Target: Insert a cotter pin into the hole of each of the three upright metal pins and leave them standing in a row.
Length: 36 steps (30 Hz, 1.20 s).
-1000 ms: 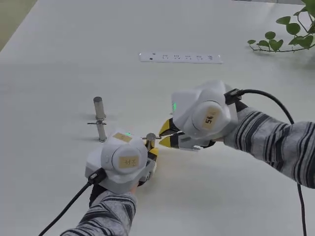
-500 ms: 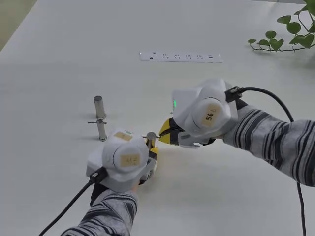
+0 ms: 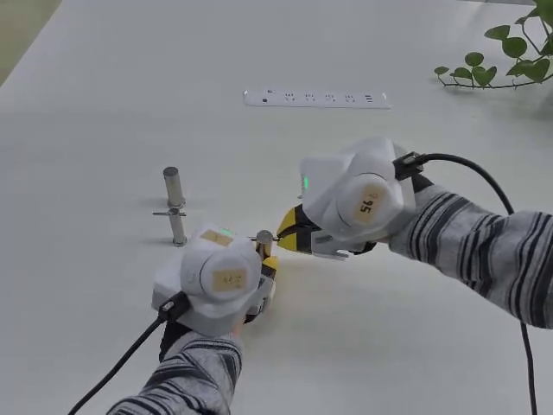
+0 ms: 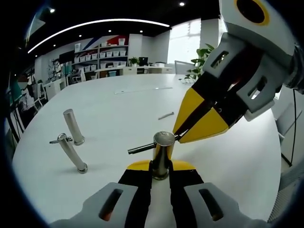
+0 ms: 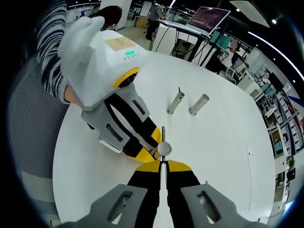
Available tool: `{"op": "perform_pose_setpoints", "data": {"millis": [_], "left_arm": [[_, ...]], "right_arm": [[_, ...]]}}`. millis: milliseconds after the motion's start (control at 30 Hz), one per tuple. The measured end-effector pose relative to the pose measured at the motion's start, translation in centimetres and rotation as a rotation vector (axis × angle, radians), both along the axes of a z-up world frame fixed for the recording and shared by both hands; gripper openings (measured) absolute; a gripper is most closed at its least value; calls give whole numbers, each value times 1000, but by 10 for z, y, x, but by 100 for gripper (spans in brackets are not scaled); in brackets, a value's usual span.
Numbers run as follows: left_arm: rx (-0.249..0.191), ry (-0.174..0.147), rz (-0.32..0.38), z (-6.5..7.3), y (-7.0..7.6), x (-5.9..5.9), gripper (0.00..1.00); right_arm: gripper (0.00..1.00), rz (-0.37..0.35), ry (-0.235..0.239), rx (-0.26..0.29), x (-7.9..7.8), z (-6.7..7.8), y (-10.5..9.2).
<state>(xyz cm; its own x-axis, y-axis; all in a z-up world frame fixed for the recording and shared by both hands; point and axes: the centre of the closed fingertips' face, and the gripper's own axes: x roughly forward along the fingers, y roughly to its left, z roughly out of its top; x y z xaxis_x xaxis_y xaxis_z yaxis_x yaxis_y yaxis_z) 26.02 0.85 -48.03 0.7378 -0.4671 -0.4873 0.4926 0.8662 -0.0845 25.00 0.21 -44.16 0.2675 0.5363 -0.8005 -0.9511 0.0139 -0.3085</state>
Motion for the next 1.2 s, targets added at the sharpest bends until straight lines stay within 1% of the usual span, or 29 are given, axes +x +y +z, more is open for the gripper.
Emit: {"op": "perform_pose_setpoints", "data": {"millis": [167,267,400,433,500,567,633,667,700,767,800,867,900,933,967,1000,1100,1200], "left_arm": [[0,2,5,0,0,0,10],[10,-5,2,0,0,0,10],[-3,2,10,-1,0,0,11],[-4,10,9,-1,0,0,11],[-3,8,7,-1,2,0,16],[-6,10,8,-1,4,0,22],[-11,12,5,1,7,-1,26],[-21,15,2,1,8,-2,28],[-25,14,0,2,9,-2,31],[-31,13,-4,3,11,-4,35],[-37,19,-3,3,13,-5,37],[-41,18,-5,4,15,-7,39],[-44,21,-5,5,16,-8,41],[-72,38,6,5,16,-10,42],[-103,46,17,7,16,-11,44],[-104,37,13,10,18,-11,45],[-93,25,-3,13,21,-13,47],[-96,25,-10,16,26,-15,50]], "right_arm": [[0,-5,1,8,0,0,0],[0,-13,3,15,0,-1,1],[0,-21,13,25,0,-1,1],[0,-21,15,26,0,-1,1],[0,-24,20,34,0,-2,1],[4,-35,27,42,1,-2,1],[5,-52,47,59,1,-3,1],[6,-66,67,75,1,-3,2],[7,-78,82,91,1,-3,3],[10,-95,125,126,-2,-1,7],[11,-111,145,141,-1,-1,8],[13,-124,176,162,-2,-1,12],[14,-127,181,166,-2,-1,12],[15,-139,198,178,-2,-2,14],[15,-140,208,181,-2,-3,16],[15,-150,218,186,-1,-4,17],[14,-164,236,190,1,-8,19],[13,-175,257,197,1,-10,21]]}}
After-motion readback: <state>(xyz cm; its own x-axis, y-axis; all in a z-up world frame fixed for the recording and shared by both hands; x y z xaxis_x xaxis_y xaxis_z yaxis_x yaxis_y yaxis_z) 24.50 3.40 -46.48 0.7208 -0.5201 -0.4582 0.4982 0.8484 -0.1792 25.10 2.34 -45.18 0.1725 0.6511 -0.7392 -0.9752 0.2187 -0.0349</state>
